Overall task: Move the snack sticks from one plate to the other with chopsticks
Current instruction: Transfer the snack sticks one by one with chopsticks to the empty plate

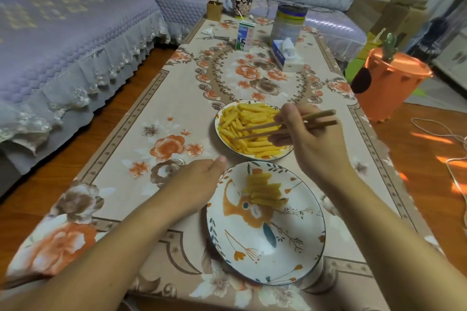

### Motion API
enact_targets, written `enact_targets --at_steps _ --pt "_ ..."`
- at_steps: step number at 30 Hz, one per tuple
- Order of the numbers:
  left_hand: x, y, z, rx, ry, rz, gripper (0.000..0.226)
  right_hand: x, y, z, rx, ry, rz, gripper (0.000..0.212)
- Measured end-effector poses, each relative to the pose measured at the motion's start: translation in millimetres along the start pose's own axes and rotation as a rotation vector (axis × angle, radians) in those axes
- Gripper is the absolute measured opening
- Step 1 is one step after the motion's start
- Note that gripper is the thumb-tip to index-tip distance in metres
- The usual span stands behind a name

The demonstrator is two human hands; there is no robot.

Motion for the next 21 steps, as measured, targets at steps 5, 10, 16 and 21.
enact_targets --at_steps 5,10,16,21 --pt "-7.7 -13.9 -6.1 0.088 -0.011 0.135 0.057 -13.2 3.1 2.1 0.022 0.008 -0.047 0.038" --pt "-13.7 -20.1 -12.1 0.086 0.001 0.211 0.040 -48.5 -30.2 -39.2 0.056 0.138 -0.014 0.045" --pt "-10.2 -16.7 -25.3 0.061 0.027 0.253 0.038 -49.5 -41.5 -102.3 0.031 0.264 -0.115 0.040" --pt "-8.6 -11.2 -39.8 0.064 0.076 0.144 0.037 -51.6 -49.0 -116.6 0.123 0.206 -0.069 0.033"
Point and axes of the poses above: each hand's wrist, its own z-axis towards the middle knuckle, its own y-axis out of the palm, x = y × z, the point moved 1 cm from there along z, towards the middle knuckle, and after that the axes turned 8 degrees about -x, right-handed, at the moved point
